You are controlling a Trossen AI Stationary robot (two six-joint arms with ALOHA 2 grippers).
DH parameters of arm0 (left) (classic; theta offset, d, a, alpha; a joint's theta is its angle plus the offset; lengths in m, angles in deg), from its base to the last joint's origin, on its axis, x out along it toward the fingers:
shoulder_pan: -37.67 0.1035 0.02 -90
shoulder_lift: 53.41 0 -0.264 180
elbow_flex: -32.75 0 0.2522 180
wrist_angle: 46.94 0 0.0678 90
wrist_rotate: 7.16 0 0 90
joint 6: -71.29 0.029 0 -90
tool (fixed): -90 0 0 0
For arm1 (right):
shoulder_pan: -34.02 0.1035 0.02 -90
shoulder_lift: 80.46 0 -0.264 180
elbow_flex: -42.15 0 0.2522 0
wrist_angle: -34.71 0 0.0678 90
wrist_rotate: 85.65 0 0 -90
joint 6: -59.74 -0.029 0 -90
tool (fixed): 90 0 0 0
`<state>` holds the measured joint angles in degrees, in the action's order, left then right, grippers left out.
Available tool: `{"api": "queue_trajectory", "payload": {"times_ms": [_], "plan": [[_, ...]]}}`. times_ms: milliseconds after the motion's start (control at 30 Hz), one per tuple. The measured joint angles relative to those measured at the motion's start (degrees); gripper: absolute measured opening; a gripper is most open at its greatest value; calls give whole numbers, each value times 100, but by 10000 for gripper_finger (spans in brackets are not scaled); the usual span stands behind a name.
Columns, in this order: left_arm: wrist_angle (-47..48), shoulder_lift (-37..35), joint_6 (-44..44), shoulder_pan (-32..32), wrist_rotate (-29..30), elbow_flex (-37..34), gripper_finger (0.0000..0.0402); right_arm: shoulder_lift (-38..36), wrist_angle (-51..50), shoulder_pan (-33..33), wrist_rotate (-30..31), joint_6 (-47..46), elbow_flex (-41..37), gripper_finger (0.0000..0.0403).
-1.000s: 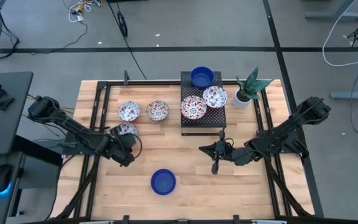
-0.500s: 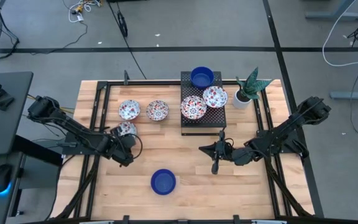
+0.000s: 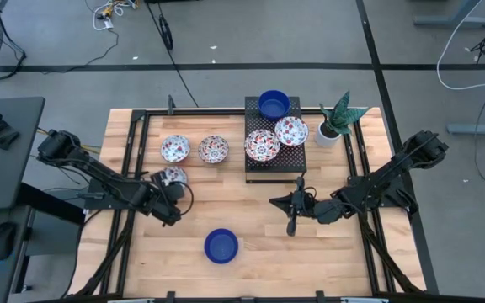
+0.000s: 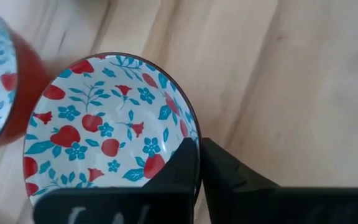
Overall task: Pick & Place Mini bowls
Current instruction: Stack the bottom red and white bowl on top of the red and white bowl on the shelf
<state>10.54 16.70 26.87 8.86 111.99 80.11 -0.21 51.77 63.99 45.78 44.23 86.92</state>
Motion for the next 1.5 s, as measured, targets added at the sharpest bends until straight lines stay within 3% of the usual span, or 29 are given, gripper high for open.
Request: {"api": "queue_trajectory", "payload": {"times_ms": [400, 633, 700, 833, 933, 1200, 1367, 1500], "plan": [[-2650, 7, 1646, -221, -657, 316, 9, 0, 199, -13, -1460, 14, 0, 9], [-3941, 7, 2429, -195, -564, 316, 9, -2, 808, -23, -1601, 328, 0, 9], [-4243, 7, 2590, -158, -650, 316, 9, -2, 1065, -74, -1684, 454, 0, 14], [-4861, 59, 2943, 16, -1081, 316, 9, -2, 1224, -317, -2447, 598, 221, 43], [-5238, 168, 3175, 127, -1425, 316, 8, -2, 550, -496, -3076, 733, 719, 79], [-6051, 604, 3652, 327, -1912, 322, 9, 309, -2616, -896, -4148, 1427, 2615, 163], [-6362, 728, 3814, 338, -2027, 322, 9, 930, -3135, -1209, -4979, 1958, 3266, 184], [-6397, 726, 3827, 336, -2039, 322, 9, 1367, -3144, -1394, -5101, 2255, 3550, 183]]}}
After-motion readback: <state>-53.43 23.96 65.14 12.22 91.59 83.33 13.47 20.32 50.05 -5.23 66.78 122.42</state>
